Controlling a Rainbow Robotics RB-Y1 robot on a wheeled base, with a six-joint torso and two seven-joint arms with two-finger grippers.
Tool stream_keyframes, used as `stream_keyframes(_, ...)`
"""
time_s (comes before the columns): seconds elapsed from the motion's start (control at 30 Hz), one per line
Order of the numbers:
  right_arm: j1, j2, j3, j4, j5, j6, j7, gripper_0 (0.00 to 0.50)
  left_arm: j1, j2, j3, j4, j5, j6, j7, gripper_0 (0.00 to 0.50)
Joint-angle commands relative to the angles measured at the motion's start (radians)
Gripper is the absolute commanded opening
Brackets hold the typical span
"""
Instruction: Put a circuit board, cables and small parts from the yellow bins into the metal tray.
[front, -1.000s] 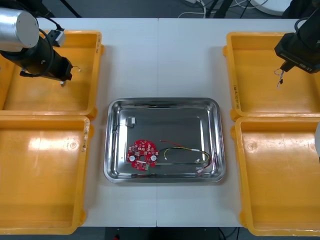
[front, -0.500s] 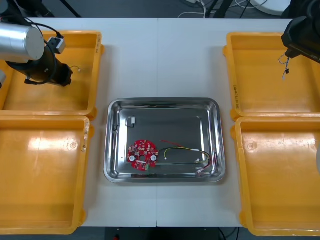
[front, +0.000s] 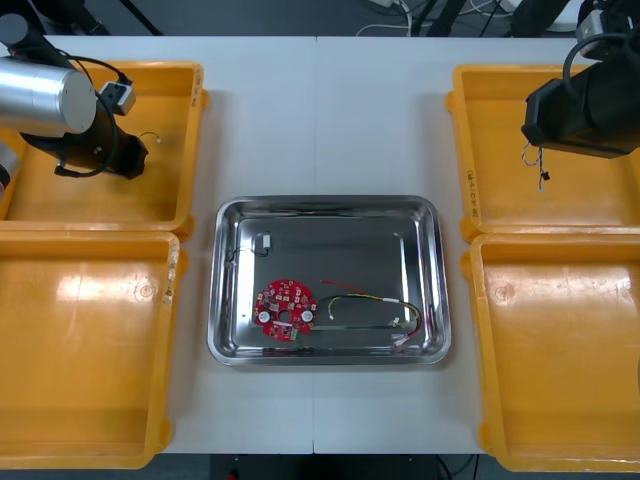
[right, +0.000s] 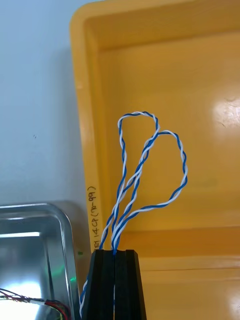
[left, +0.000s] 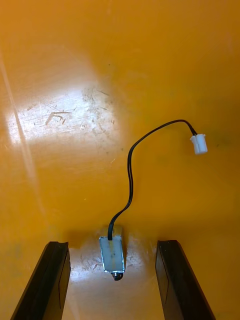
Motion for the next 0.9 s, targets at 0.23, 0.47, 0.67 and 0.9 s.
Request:
stream_keyframes(0.23, 0.039, 0.014, 0.119, -0.124, -0.093, 0.004, 0.251, 0.0, -0.056, 0.005, -0.035, 0.014, 0.027, -0.029, -0.102, 0.0)
stream_keyframes(0.47, 0.037, 0.022, 0.239, -0.14, -0.075, 0.004, 0.38, 0.0, -0.056, 0.005, -0.05, 0.03, 0.039, -0.055, -0.102, 0.0)
stream_keyframes(0.67, 0.039, 0.034, 0.35, -0.138, -0.061, 0.004, 0.484, 0.0, -0.053, 0.006, -0.033, 0.019, 0.045, -0.033, -0.103, 0.0)
stream_keyframes(0.9, 0.039, 0.069, 0.484, -0.113, -0.013, 0.004, 0.584, 0.0, -0.053, 0.017, 0.065, -0.141, -0.015, 0.192, -0.091, 0.0)
